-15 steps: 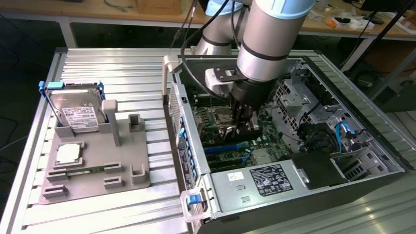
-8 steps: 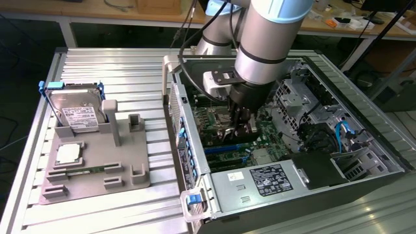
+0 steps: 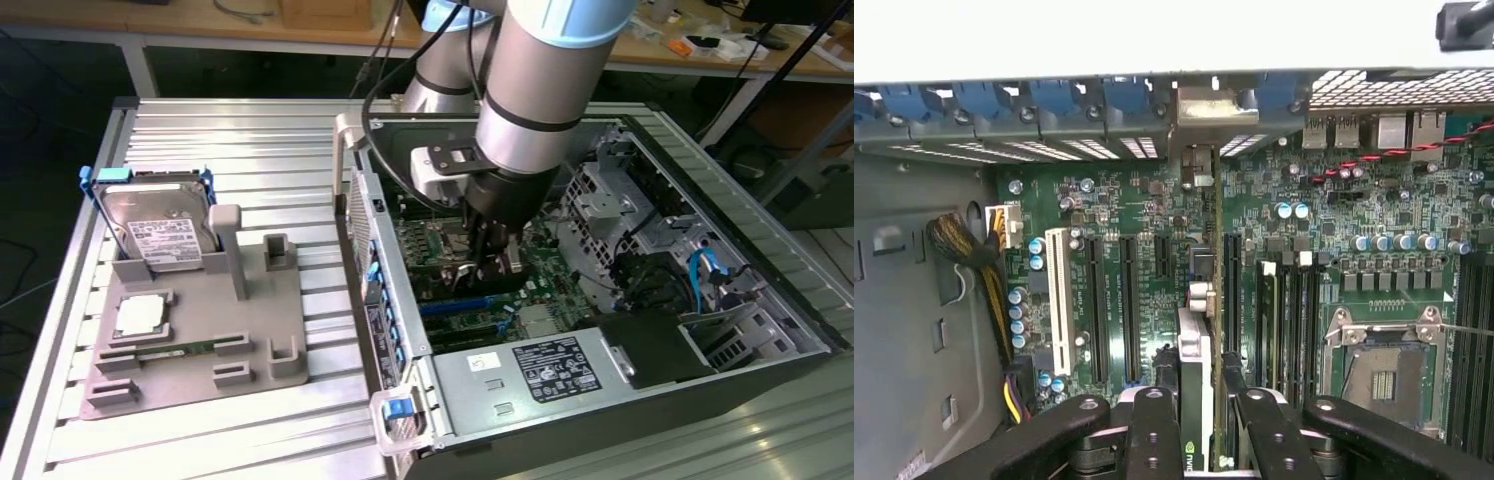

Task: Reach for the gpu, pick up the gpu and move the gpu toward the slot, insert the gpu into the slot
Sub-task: 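Insert the gpu into the slot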

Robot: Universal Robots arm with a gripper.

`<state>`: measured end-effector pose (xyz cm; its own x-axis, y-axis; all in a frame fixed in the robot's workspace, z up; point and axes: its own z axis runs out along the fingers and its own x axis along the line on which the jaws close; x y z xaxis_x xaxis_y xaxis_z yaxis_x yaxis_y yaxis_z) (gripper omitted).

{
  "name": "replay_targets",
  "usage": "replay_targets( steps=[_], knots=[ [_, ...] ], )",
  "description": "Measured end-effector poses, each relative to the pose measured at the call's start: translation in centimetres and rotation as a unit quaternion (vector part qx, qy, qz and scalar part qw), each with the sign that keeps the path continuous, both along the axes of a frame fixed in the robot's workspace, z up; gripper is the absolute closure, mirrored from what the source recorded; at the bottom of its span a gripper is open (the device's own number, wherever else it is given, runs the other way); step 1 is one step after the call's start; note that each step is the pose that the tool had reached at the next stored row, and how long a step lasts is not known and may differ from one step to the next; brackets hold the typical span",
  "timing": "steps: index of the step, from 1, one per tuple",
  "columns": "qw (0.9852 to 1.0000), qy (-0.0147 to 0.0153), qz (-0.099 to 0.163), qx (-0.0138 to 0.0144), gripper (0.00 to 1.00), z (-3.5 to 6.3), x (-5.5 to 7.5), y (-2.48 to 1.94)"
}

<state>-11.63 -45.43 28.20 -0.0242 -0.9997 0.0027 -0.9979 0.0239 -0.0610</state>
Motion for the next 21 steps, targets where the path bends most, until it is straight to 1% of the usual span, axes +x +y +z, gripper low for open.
replay_targets(
  steps=[10, 21],
  knots=[
    [1.0000, 0.0000, 0.000, 0.0003, 0.73, -0.06, -0.25, 0.00],
    [1.0000, 0.0000, 0.000, 0.0004, 0.73, -0.67, -0.41, 0.00]
  ],
)
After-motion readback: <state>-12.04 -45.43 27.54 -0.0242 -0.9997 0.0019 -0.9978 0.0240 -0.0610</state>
